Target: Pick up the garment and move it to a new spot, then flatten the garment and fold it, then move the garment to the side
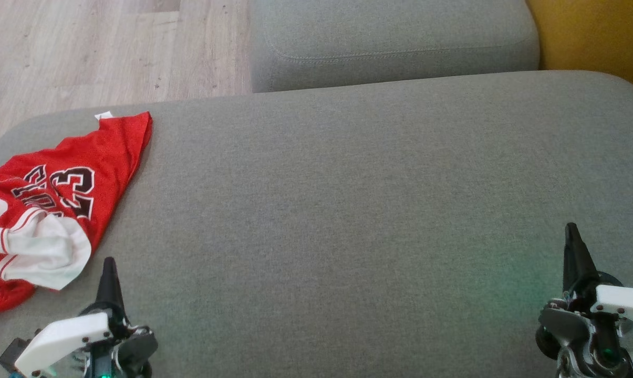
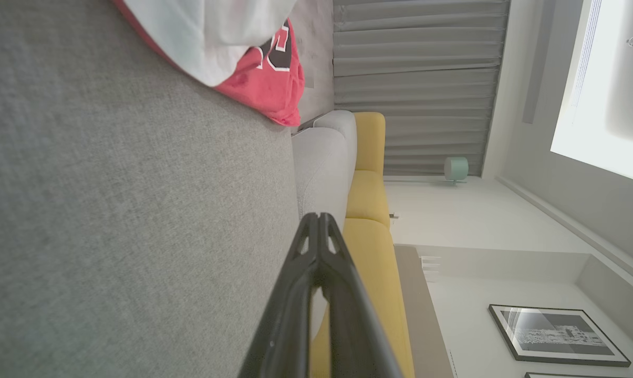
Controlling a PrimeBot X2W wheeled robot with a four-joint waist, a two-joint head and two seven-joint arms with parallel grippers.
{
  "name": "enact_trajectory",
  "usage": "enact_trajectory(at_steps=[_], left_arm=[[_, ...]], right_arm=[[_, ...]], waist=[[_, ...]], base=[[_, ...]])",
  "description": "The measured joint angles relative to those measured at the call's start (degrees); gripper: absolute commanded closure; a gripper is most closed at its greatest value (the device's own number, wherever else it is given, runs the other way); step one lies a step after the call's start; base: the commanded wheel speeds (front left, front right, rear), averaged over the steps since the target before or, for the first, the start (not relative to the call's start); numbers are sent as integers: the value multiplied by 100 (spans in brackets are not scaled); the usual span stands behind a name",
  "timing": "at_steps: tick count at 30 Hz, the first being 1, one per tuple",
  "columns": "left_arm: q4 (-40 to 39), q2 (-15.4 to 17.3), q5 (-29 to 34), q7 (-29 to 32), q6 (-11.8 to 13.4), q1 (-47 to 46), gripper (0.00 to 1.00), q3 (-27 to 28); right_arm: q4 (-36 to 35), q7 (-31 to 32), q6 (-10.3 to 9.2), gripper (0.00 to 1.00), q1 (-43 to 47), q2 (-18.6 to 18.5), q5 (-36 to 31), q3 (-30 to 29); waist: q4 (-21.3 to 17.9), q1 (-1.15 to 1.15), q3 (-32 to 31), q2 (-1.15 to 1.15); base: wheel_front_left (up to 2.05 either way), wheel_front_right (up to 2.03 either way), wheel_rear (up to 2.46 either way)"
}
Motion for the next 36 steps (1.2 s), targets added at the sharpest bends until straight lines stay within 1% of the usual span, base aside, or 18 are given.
enact_trajectory(at_steps=[36], left_arm=[[0, 0, 0, 0, 0, 0, 100, 0]], right_arm=[[0, 0, 0, 100, 0, 0, 0, 0]], waist=[[0, 0, 0, 0]], base=[[0, 0, 0]])
